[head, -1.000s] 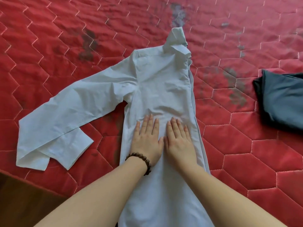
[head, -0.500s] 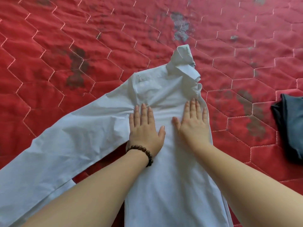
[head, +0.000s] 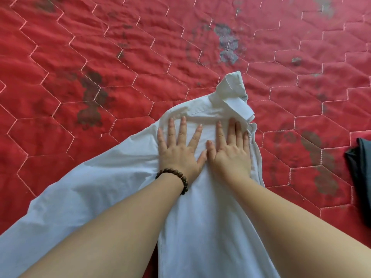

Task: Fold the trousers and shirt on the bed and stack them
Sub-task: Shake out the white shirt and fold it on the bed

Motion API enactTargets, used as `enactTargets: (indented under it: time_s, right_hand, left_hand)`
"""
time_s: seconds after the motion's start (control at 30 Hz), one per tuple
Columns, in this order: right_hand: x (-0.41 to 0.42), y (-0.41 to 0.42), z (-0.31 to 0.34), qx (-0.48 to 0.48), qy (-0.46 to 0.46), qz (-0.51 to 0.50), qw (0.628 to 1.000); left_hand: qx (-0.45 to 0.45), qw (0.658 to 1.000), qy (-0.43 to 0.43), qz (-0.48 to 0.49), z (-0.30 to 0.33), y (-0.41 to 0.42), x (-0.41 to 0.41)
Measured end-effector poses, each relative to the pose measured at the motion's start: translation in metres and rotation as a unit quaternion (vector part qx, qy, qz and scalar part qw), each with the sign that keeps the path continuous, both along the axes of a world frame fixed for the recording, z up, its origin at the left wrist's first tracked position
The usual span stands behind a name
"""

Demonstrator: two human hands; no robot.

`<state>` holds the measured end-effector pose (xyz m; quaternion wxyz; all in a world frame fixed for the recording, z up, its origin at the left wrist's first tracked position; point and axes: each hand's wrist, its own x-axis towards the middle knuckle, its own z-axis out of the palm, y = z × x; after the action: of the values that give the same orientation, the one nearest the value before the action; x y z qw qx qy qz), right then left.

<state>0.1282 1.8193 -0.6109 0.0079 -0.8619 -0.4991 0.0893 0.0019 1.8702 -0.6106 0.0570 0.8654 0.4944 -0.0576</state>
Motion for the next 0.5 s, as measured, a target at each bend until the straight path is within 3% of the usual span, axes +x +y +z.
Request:
enactTargets:
  time_s: [0.23,0.37,0.5]
  right_hand:
    - [-0.008,-0.013,0.032,-0.104,0.064,0.061,0.991]
    - [-0.038,-0.067,0.051,-0.146,0.118,0.108,0.976]
    - [-0.065,-0.112,0.072,-0.197,0.134,0.137,0.962]
  left_hand:
    - [-0.109,0.993,0.028,-0.021,0.026,-0.002,-0.007]
    - [-0.165,0.985,0.033,-0.035,0.048,-0.036,-0.049]
    - [-0.186,0.982,0.019,0.01,0.07,-0.08,-0.109]
